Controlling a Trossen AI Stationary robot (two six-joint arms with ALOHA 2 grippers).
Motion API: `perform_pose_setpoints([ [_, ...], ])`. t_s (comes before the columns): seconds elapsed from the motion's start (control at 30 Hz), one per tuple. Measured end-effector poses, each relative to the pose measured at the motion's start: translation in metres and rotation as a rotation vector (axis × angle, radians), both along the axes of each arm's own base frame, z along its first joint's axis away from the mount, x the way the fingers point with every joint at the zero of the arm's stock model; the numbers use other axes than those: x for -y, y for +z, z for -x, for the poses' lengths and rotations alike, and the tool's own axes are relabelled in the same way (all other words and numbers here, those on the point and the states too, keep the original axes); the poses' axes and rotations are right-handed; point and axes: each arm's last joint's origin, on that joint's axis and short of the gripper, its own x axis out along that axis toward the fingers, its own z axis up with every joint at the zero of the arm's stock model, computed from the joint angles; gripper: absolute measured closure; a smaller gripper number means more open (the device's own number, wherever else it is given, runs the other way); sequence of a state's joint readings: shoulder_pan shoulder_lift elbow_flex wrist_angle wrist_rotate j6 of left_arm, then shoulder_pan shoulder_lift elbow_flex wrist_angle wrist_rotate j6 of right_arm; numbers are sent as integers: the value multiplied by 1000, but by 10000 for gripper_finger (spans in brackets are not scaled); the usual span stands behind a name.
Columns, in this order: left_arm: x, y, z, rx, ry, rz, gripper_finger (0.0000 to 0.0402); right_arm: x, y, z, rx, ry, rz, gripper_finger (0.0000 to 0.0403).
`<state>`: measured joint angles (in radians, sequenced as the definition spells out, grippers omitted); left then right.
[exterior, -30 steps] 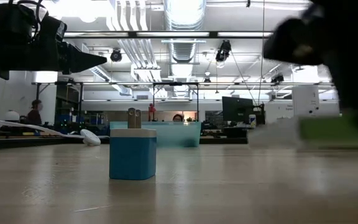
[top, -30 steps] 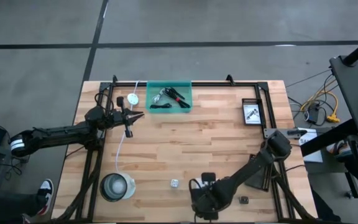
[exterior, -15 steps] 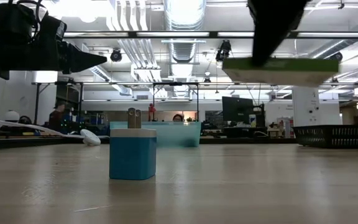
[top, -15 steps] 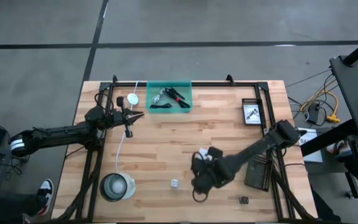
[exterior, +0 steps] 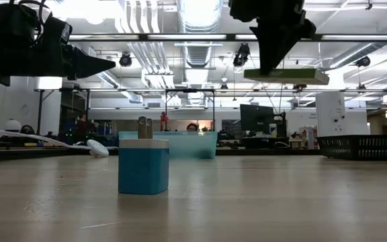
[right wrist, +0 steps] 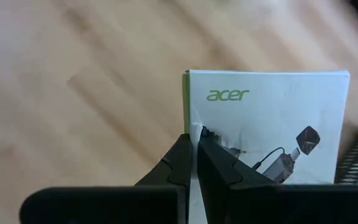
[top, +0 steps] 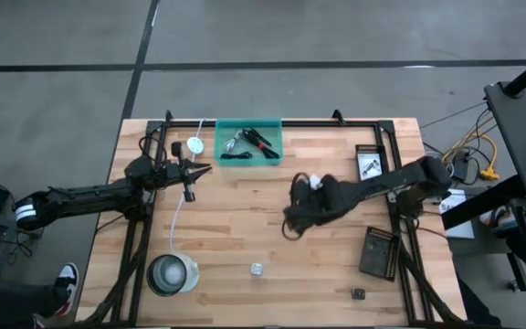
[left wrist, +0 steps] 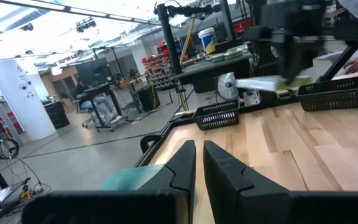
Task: Pick and place items into bin
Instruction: Put the card reader box into the top black bin
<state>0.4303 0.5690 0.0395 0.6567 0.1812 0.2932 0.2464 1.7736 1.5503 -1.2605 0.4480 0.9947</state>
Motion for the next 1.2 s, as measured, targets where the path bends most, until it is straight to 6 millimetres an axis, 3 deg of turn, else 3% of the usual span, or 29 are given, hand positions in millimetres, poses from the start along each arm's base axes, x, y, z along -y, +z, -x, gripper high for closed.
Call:
perform_pose_setpoints([
  [0.3, 0, 0, 0, 2, 0, 0, 386, 74, 28, 36, 32, -128, 82, 394],
  [0.57, 0, 1, 0, 12, 0, -5, 386, 126, 34, 83, 60, -302, 46, 395],
  [0.77, 0, 2, 0, 15, 0, -6, 386, 140, 32, 103, 85, -354, 19, 395],
  [1.2, 0, 2, 0, 15, 0, -7, 386, 155, 35, 110, 79, -365, 33, 395],
])
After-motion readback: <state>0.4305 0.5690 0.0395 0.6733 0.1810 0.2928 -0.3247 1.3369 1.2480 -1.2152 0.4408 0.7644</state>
